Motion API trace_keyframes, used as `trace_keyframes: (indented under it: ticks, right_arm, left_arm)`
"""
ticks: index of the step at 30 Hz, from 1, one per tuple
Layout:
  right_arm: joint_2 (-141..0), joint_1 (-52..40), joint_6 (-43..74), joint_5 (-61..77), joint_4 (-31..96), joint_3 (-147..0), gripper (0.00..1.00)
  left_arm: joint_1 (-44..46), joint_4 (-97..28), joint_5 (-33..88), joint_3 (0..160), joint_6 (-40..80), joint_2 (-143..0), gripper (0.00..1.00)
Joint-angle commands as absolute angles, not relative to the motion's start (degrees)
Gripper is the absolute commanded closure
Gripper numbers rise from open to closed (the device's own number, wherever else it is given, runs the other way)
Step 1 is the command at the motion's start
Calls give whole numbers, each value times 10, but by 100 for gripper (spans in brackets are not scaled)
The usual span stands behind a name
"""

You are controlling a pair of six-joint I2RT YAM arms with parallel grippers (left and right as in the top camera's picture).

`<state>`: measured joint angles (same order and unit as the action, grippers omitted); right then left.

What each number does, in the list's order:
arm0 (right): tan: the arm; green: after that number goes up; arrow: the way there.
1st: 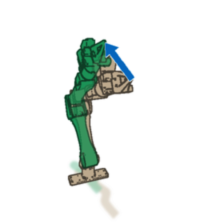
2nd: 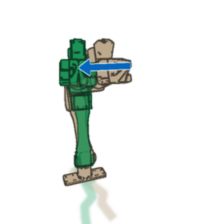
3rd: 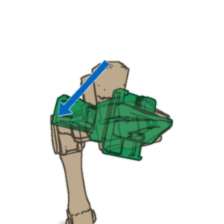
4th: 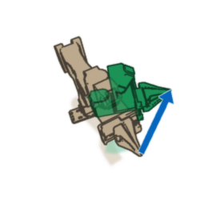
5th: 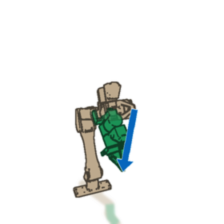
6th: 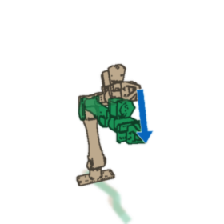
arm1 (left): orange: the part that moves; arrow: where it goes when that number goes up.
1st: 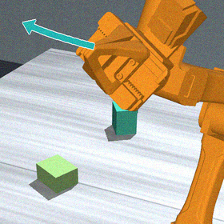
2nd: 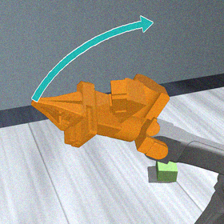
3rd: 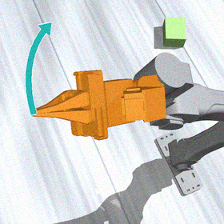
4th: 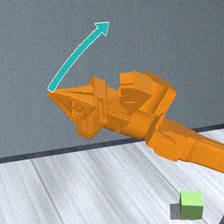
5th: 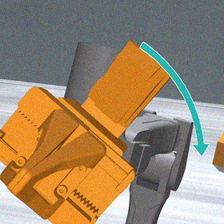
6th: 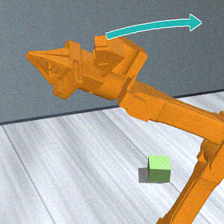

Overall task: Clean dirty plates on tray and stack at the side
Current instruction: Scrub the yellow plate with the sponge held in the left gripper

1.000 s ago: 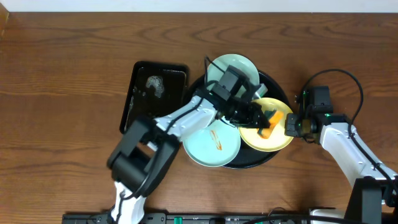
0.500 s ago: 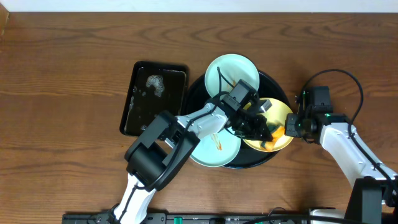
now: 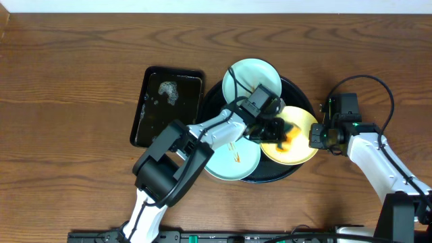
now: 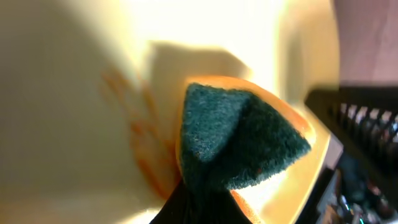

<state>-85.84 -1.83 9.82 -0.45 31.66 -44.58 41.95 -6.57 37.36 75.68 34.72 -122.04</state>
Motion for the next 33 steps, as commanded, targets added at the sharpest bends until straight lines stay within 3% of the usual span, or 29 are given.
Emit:
trace_keyframes:
  ticks: [1,6,11,19,24,33]
  right_arm:
    - [-866,-16,81,-14,328,-441,99]
    - [-866,-16,81,-14,328,-441,99]
    - [-866,-16,81,-14,328,-441,99]
    - [-866,-16,81,-14,329,-441,99]
    - [-866,-16,81,-14,329,-441,99]
    - [-866,-16,81,-14,328,-441,99]
  left_arm:
    - [387,-51,289,761,364,-1227,92]
    - [366,-53,299,776,385,-1226,93]
    - [379,-136,355,777,378,-1226,93]
    - [419,-166,397,786,228,-1203,93]
    - [411,-131,394,798,201,-1165,93]
    - [381,-231,245,798,173,-1076,93]
